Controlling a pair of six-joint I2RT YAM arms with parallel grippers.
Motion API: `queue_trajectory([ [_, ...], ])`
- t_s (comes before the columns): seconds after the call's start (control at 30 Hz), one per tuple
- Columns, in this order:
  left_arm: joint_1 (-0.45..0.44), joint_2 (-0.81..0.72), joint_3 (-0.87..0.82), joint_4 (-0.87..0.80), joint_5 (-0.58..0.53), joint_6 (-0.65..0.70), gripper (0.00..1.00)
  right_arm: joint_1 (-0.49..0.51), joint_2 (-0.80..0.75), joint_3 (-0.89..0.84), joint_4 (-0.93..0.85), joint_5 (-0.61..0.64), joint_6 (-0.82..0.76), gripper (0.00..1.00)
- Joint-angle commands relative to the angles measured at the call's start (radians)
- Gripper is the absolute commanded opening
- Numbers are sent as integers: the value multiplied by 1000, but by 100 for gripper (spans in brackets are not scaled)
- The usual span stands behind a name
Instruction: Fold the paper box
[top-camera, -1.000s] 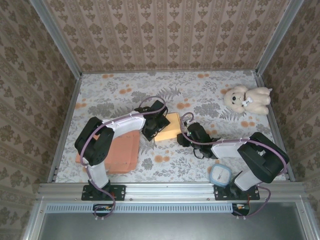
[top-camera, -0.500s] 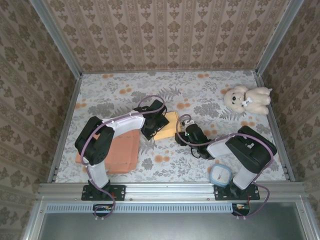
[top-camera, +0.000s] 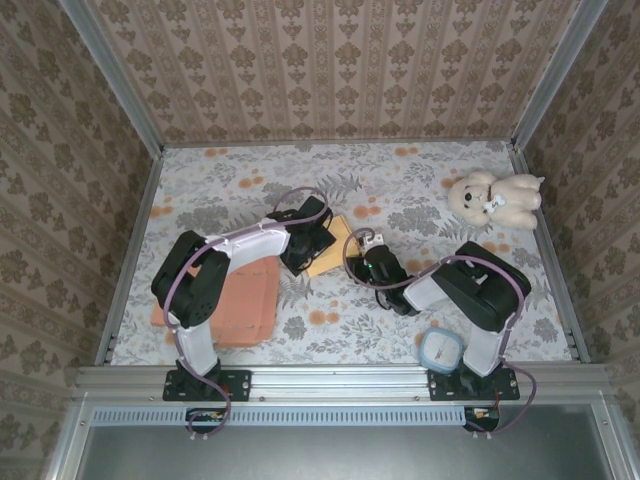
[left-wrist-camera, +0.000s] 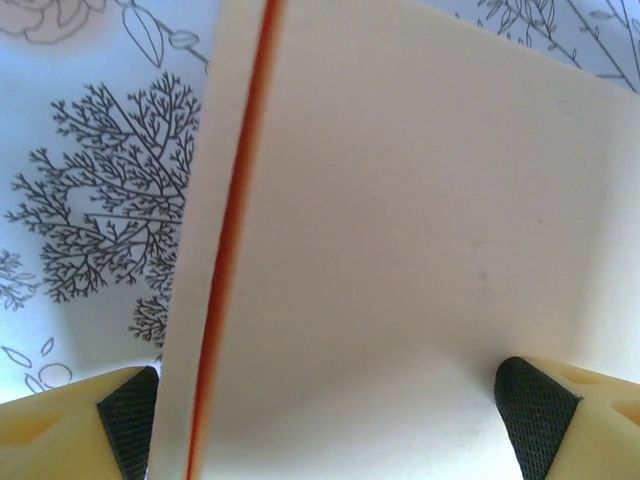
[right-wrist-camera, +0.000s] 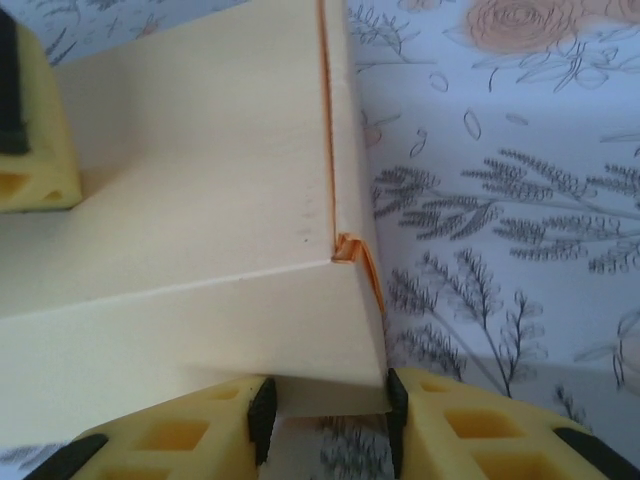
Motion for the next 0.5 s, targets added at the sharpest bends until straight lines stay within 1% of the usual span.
queue_trajectory([
  [0.0,-37,83,-37,-149,113,58,90,19,89,81,74,4,-56,41],
  [0.13,-40,86,-25,-147,120,64,90,28,144,111,103,-10,-72,43],
  [0.27,-41,79,-14,-140,122,69,90,28,140,111,105,-25,-65,43],
  [0.3,-42,76,-12,-141,123,72,90,28,127,110,87,-34,-62,43],
  [0.47,-41,52,3,-147,104,78,90,3,38,123,-112,-112,-14,42],
])
